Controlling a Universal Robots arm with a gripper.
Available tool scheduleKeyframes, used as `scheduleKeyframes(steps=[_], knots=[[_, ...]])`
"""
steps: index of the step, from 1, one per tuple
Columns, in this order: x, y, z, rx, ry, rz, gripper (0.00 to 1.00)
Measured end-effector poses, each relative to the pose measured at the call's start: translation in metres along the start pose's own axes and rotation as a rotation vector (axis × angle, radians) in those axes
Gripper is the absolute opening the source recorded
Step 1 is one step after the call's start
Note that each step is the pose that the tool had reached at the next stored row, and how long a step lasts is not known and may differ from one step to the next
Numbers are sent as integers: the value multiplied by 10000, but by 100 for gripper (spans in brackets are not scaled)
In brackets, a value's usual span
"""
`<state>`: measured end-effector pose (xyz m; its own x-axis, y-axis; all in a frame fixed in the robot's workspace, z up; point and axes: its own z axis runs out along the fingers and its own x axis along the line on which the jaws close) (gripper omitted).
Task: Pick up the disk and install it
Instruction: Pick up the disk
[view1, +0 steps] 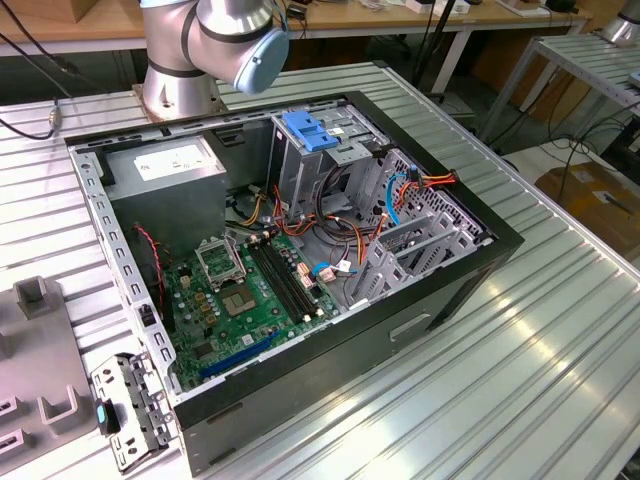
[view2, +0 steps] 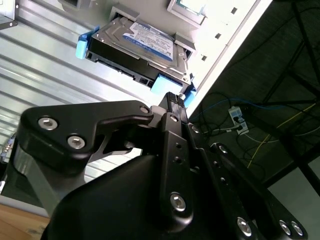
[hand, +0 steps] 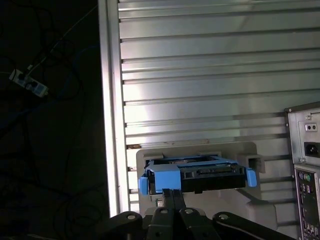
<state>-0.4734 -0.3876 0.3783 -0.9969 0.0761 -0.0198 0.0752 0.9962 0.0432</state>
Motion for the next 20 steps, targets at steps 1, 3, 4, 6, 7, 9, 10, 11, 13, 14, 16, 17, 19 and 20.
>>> scheduleKeyframes(steps=[1,3,4,6,7,9,10,11,13,14,16,17,19,20], knots=[[0,0,0,0,1,-15,11],[0,0,0,-4,7,-169,11],[0,0,0,-10,21,-500,11],[0,0,1,-18,37,-873,11],[0,0,0,-21,45,-1049,11],[0,0,1,-28,61,-1419,11],[0,0,1,-32,69,-1603,11],[0,0,1,-36,77,-1788,11],[0,0,3,-45,101,-2334,11],[0,0,3,-46,110,-2517,11],[-1,-1,3,76,143,-2892,11],[-2,0,5,156,154,-2933,11],[-12,10,7,339,195,-2967,11],[-26,17,11,353,215,-2976,11]])
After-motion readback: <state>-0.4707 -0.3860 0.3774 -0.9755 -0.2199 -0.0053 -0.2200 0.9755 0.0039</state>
